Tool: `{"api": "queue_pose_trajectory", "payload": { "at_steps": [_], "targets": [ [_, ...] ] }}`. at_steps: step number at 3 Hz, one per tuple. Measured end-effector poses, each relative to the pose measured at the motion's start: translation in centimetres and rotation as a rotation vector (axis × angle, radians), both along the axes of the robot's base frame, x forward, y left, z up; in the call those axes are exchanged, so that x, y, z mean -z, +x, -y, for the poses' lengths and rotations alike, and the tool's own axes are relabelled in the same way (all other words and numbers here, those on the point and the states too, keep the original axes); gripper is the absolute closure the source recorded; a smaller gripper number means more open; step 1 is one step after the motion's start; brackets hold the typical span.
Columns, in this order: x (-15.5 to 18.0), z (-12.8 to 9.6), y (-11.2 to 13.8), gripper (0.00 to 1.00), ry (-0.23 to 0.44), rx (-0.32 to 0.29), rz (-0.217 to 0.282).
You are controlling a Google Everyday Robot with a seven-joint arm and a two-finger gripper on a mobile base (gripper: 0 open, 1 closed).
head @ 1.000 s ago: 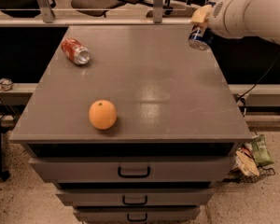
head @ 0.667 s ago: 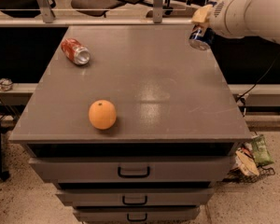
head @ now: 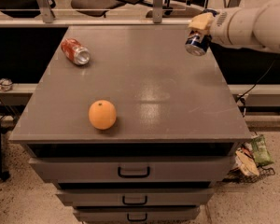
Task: Place pepsi can upright
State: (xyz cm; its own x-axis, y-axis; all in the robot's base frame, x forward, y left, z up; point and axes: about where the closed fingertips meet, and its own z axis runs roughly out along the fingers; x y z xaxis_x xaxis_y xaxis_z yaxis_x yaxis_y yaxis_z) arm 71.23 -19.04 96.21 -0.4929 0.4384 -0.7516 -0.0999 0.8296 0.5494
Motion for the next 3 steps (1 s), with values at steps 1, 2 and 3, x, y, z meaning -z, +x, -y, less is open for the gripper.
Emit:
{"api": "queue_pose_trajectory", "payload": {
  "at_steps": [1, 2, 3],
  "targets": [
    [0.8, 3.9, 1.3, 1.00, 0.116, 0.035, 0.104],
    [3.0, 10.1, 0.8, 1.00, 0.074, 0.099, 0.228],
    [2.9, 11.2, -0.5, 1.00, 0.026, 0.091, 0.286]
  ]
}}
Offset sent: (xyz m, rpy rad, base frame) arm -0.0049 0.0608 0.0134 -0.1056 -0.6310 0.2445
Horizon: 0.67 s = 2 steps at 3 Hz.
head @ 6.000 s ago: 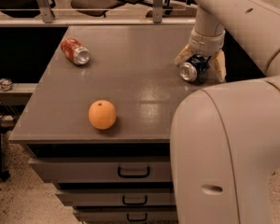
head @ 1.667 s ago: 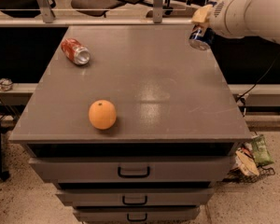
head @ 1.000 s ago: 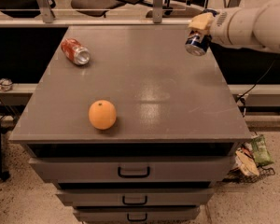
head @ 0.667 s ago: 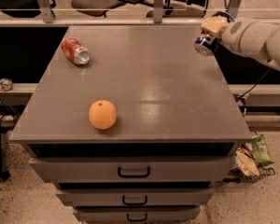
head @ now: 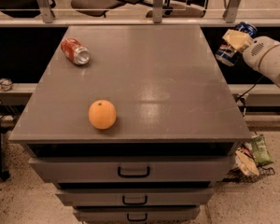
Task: Place pepsi can upright
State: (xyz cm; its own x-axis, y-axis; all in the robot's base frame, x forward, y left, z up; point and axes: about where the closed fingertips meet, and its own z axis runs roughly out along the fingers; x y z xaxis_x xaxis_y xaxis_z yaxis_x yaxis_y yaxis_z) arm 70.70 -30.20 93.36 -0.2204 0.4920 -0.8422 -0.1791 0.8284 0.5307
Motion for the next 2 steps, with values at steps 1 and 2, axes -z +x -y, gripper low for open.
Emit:
{"api": "queue_pose_trajectory", "payload": {
  "at_steps": [1, 2],
  "targets": [
    [-0.4, -0.4, -0.3, 1.00, -0.024, -0.031, 0.034],
    [-0.7, -2.1, -0.6, 1.00, -0.075, -0.098, 0.112]
  ]
}}
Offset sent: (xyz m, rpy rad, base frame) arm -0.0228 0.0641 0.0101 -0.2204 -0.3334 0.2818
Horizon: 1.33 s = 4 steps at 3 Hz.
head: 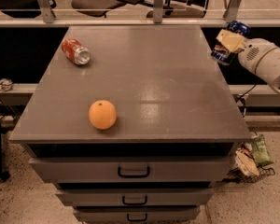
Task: Place pepsi can upright
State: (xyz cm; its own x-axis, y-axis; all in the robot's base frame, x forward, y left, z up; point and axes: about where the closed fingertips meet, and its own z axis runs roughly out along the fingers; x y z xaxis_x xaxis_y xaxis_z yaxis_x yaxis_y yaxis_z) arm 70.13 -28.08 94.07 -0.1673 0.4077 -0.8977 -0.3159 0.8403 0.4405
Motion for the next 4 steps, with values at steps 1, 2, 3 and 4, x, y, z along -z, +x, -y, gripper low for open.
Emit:
{"api": "queue_pose_trajectory", "payload": {
  "at_steps": [1, 2, 3, 4],
  "targets": [
    [1.7, -0.4, -0.7, 1.00, -0.067, -0.077, 0.079],
    [0.9, -3.3, -1.6, 1.00, -0.169, -0.188, 0.184],
    [0.2, -5.5, -2.8, 1.00, -0.320, -0.279, 0.297],
    [0.2, -6.9, -3.9, 1.00, -0.446, -0.354, 0.373]
  ]
}}
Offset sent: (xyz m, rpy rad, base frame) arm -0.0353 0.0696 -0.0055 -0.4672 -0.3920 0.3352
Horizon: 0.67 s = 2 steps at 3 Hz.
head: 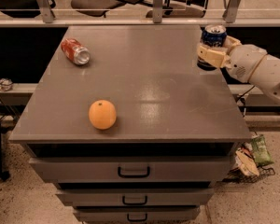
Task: Place pepsi can upright
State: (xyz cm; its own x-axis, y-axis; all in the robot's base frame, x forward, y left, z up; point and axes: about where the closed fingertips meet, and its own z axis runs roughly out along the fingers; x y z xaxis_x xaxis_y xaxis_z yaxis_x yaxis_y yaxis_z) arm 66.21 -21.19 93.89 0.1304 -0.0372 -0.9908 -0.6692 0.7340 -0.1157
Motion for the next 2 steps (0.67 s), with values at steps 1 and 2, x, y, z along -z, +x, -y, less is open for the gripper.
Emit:
{"api": "queue_pose_trajectory", "payload": {
  "at_steps": [1, 2],
  "targets": [
    [0.8, -0.7, -0.8, 1.00, -0.035, -0.042, 0.009],
    [1.8, -1.3, -1.5, 1.00, -0.003, -0.077, -0.038]
  ]
}}
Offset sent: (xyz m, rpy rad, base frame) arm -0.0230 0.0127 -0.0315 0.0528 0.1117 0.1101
